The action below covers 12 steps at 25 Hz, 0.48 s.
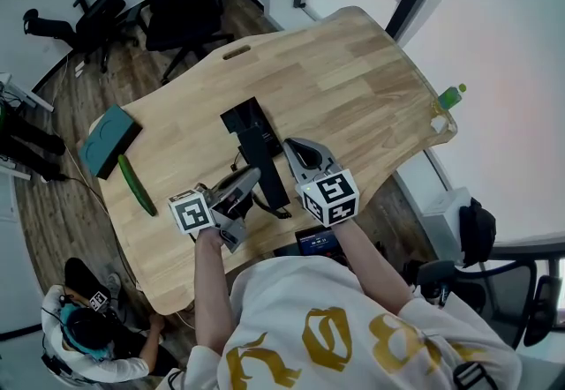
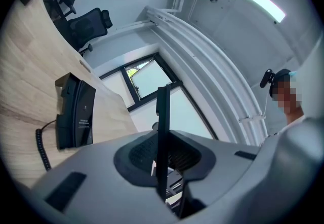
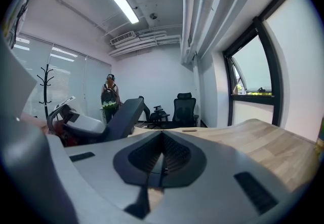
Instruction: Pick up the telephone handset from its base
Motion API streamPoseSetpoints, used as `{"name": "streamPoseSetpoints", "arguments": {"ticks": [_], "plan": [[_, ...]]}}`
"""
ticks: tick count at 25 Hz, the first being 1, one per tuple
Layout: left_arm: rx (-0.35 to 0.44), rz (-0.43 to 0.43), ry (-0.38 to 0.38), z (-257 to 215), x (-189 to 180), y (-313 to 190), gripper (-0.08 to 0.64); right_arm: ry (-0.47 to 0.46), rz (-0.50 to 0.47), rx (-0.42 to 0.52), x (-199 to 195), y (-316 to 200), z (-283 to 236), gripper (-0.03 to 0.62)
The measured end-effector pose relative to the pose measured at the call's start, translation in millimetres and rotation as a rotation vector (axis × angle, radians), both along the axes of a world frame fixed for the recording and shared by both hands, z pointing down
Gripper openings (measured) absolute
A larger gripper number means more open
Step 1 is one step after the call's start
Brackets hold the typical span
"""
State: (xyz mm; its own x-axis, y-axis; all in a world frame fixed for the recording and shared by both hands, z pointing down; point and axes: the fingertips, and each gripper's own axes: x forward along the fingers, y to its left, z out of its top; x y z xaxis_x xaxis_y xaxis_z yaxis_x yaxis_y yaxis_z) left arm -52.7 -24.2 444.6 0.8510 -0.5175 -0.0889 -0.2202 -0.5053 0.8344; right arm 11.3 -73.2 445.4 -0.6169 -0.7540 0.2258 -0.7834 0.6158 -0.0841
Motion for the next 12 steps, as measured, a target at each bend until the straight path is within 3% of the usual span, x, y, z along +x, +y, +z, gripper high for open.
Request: {"name": "streamPoseSetpoints", "arguments": {"ticks": [12], "plan": [[-0.019,0.007,0.024,3.5,-1.7,0.0,0.072,-0.008,-0.003,-0.015,2.4,-0.4,3.5,0.005]]}}
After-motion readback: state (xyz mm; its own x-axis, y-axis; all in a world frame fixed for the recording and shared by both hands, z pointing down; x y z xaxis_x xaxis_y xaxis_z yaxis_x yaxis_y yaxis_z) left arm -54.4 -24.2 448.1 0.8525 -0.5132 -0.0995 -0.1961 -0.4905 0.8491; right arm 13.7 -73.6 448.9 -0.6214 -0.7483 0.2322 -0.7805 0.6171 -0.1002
